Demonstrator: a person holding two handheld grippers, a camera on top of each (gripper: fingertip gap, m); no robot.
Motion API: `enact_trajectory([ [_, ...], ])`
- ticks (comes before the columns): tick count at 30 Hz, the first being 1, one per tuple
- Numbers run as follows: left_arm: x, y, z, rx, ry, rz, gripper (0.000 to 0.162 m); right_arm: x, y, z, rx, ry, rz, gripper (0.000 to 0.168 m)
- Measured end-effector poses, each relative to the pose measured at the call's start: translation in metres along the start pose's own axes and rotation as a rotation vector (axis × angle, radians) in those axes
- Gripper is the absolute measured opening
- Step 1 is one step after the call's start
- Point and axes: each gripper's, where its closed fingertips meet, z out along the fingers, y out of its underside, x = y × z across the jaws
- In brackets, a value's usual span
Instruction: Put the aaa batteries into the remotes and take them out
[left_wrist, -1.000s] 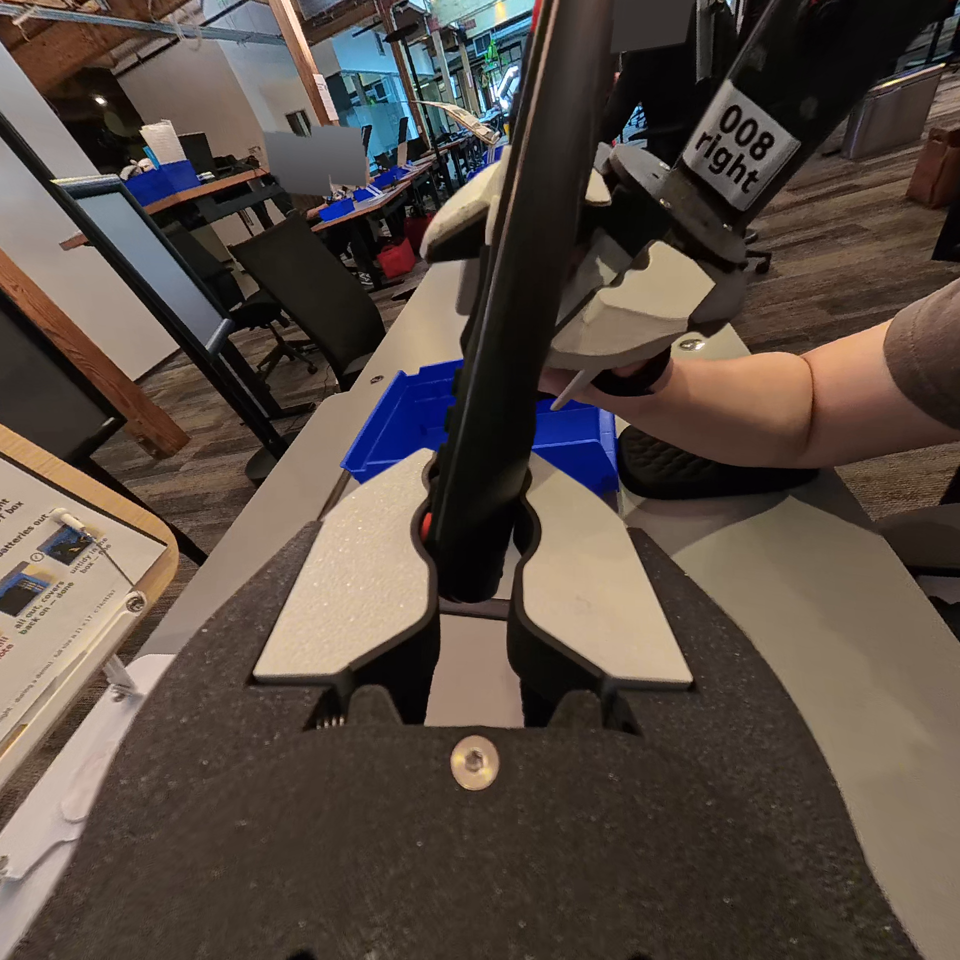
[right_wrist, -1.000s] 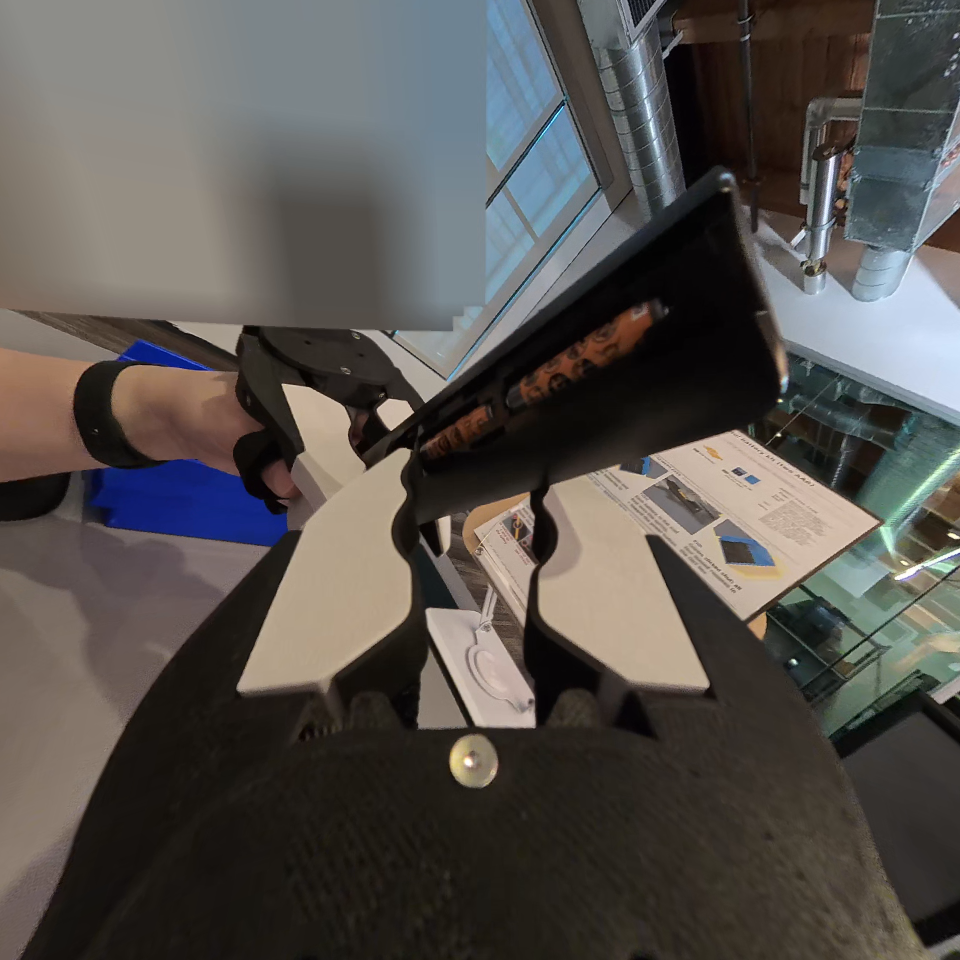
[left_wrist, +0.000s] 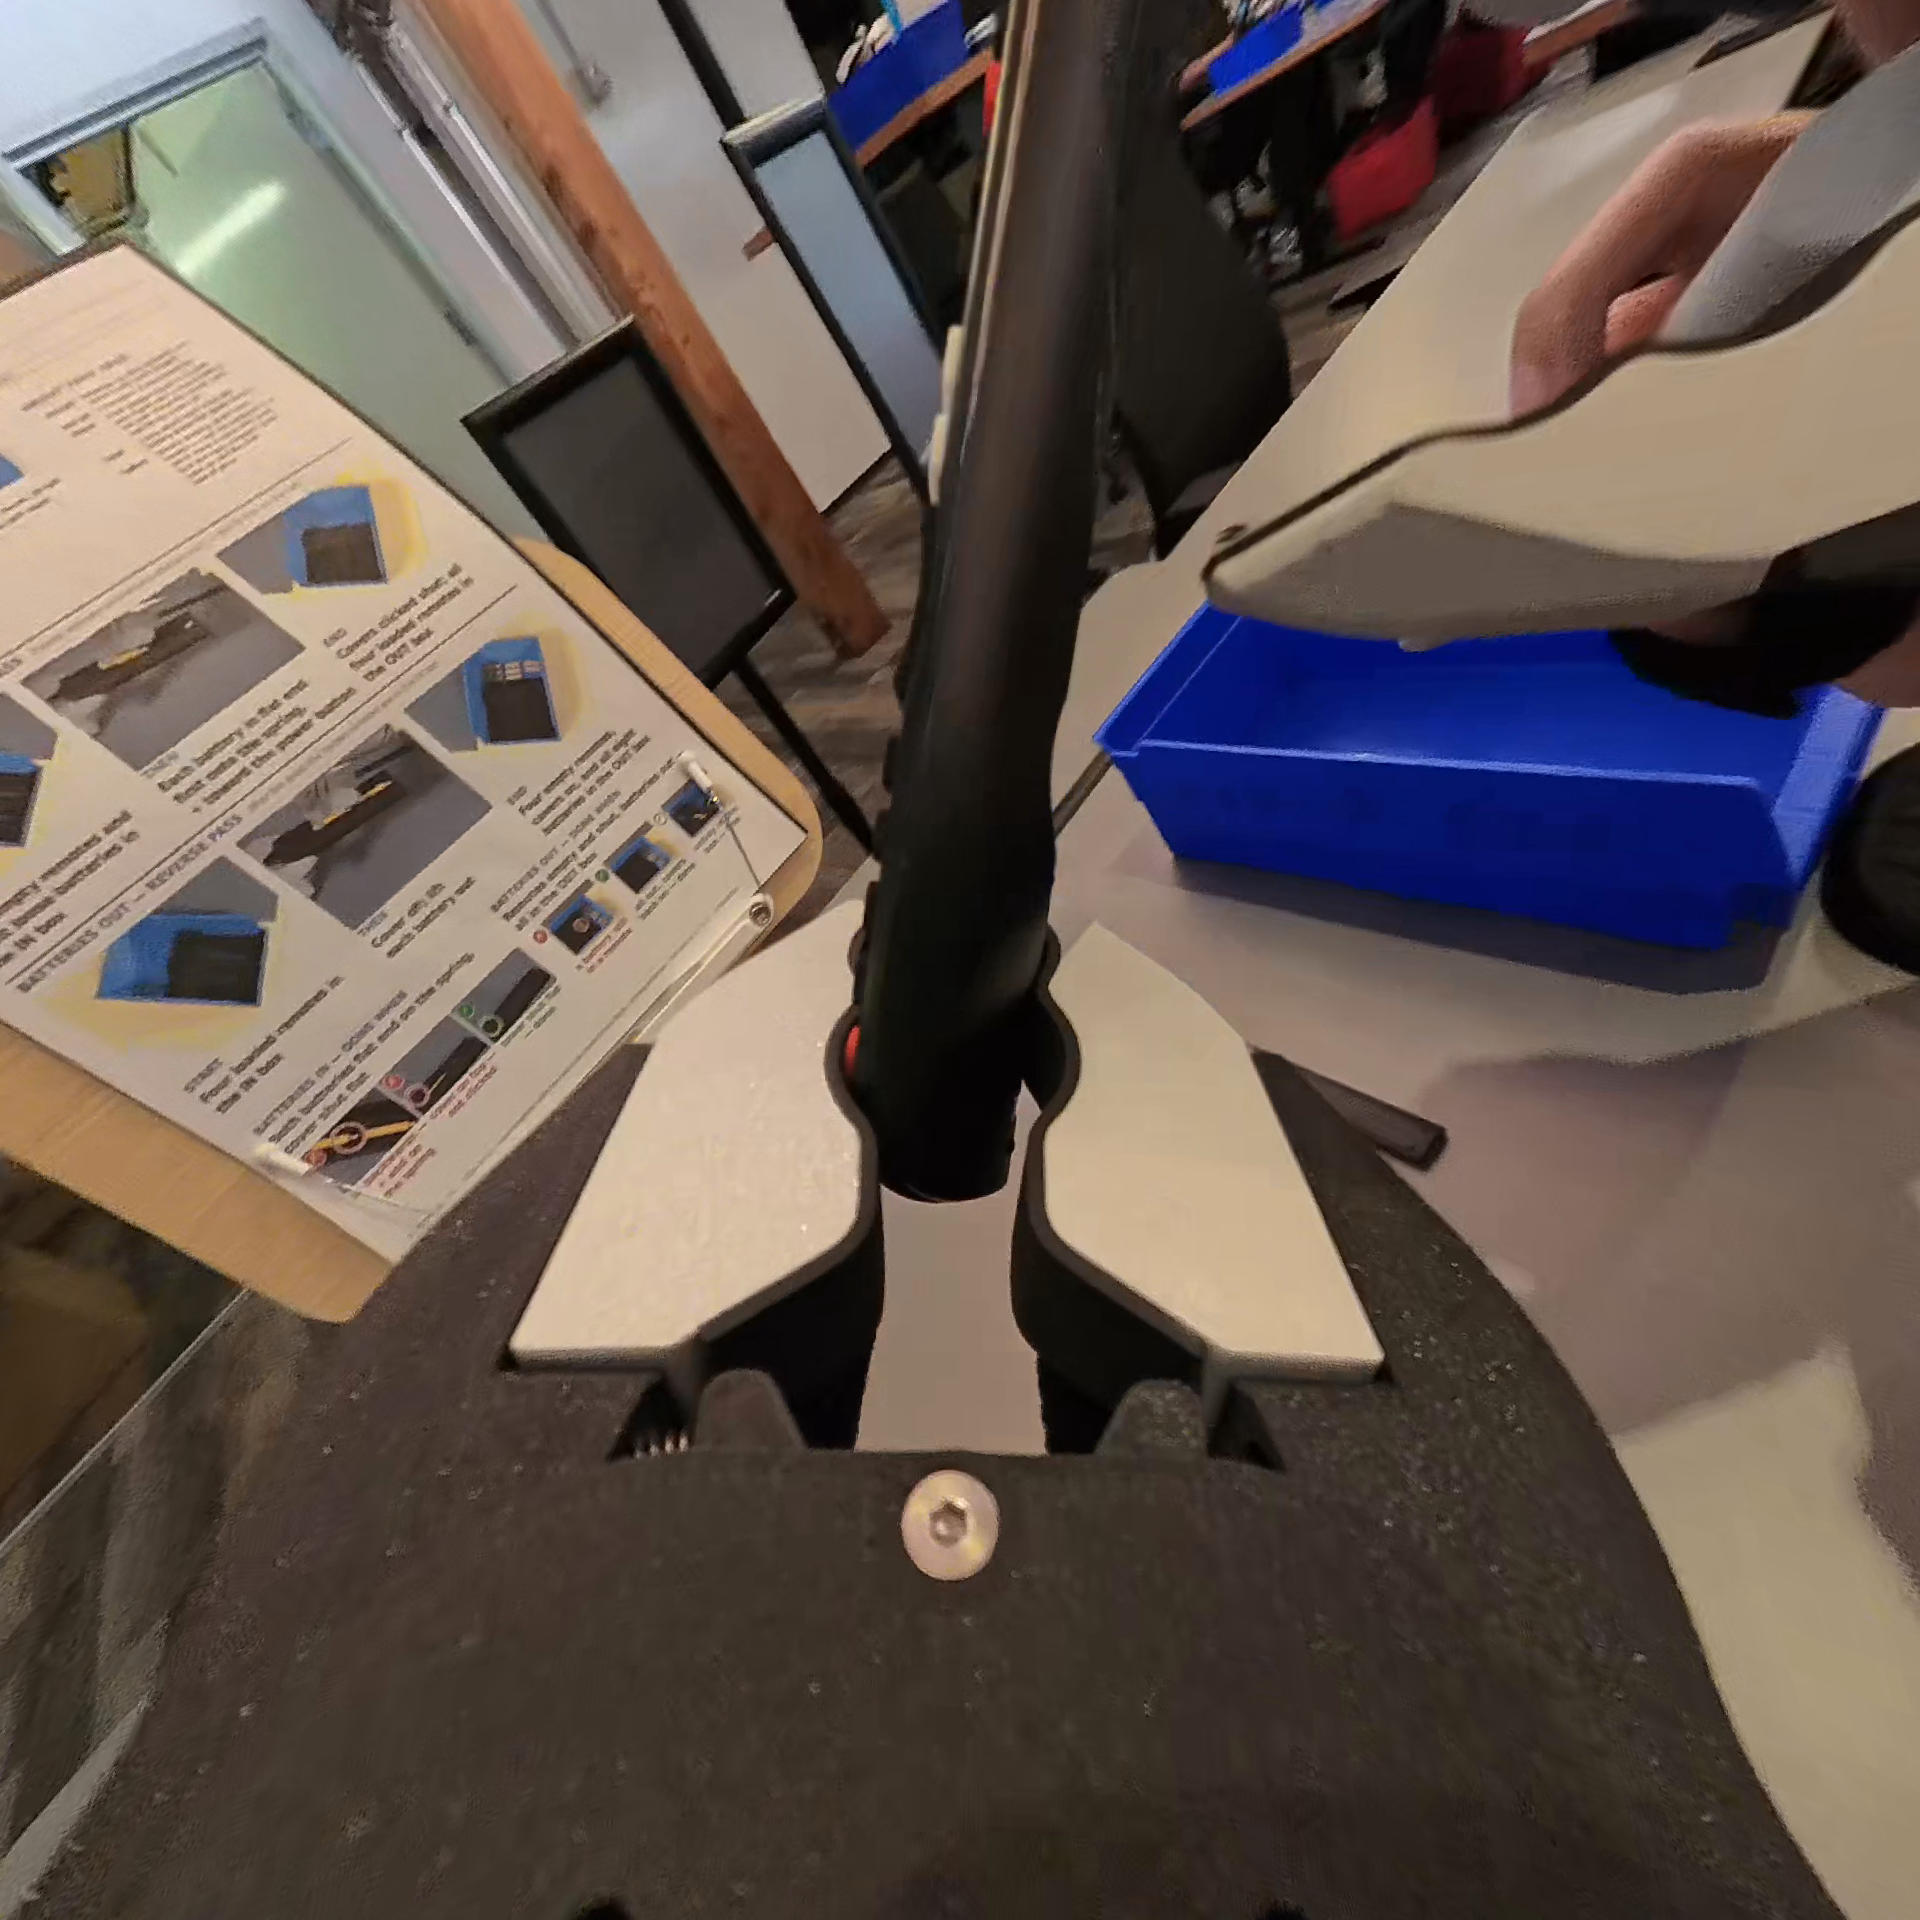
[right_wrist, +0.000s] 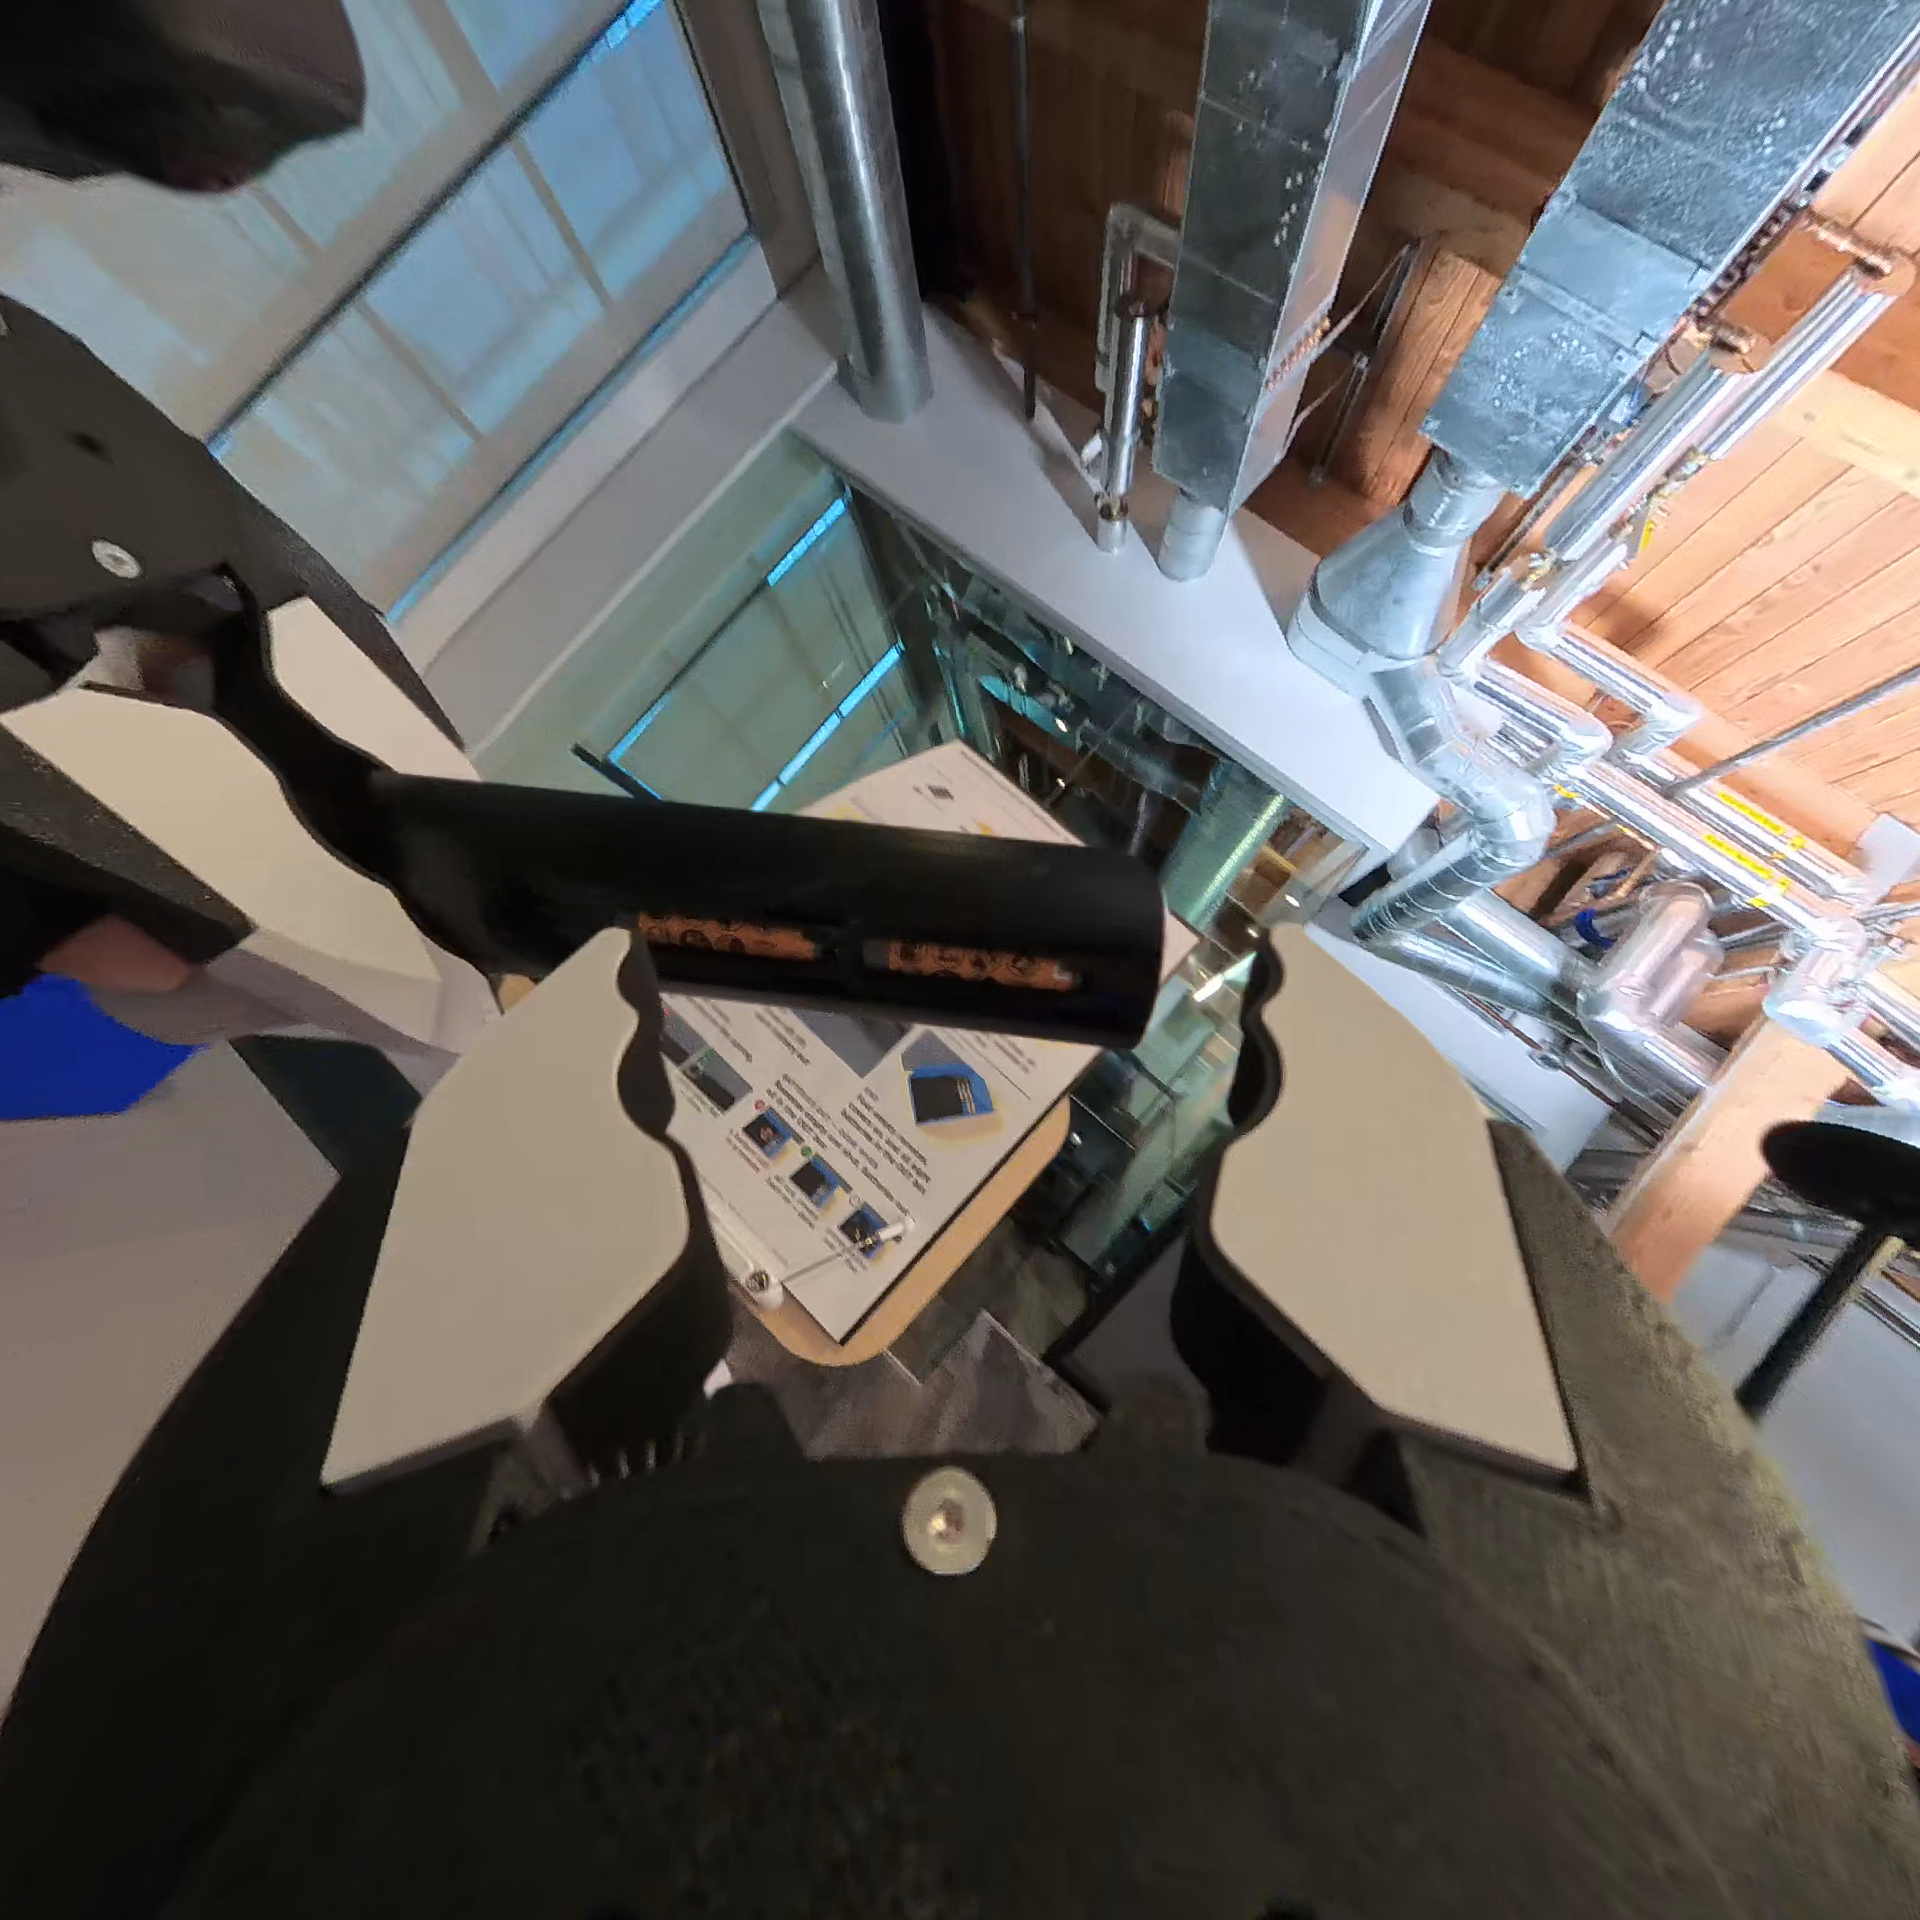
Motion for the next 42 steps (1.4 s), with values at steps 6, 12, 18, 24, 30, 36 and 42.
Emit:
enact_trajectory([
  [6, 0.006, 0.004, 0.003, -0.044, -0.008, -0.003, 0.024, -0.009, 0.026, 0.011, -0.11, 0.018, -0.008, 0.115],
  [12, 0.007, 0.006, 0.005, -0.054, -0.004, -0.001, 0.024, -0.012, 0.026, 0.011, -0.094, -0.011, 0.016, 0.116],
  [18, 0.009, 0.005, 0.006, -0.052, -0.017, 0.02, 0.024, -0.009, 0.025, 0.01, -0.088, -0.005, 0.043, 0.113],
  [24, 0.01, 0.002, 0.005, -0.042, -0.017, 0.023, 0.024, -0.008, 0.021, 0.008, -0.077, 0.003, 0.068, 0.112],
  [30, 0.01, 0.002, 0.004, -0.039, -0.018, 0.019, 0.024, -0.007, 0.02, 0.007, -0.074, 0.009, 0.066, 0.112],
  [36, 0.011, 0.0, 0.003, -0.03, -0.011, 0.013, 0.024, -0.007, 0.018, 0.006, -0.072, 0.011, 0.064, 0.112],
  [42, 0.012, 0.0, 0.004, -0.027, 0.002, 0.004, 0.024, -0.006, 0.018, 0.006, -0.075, 0.007, 0.052, 0.11],
])
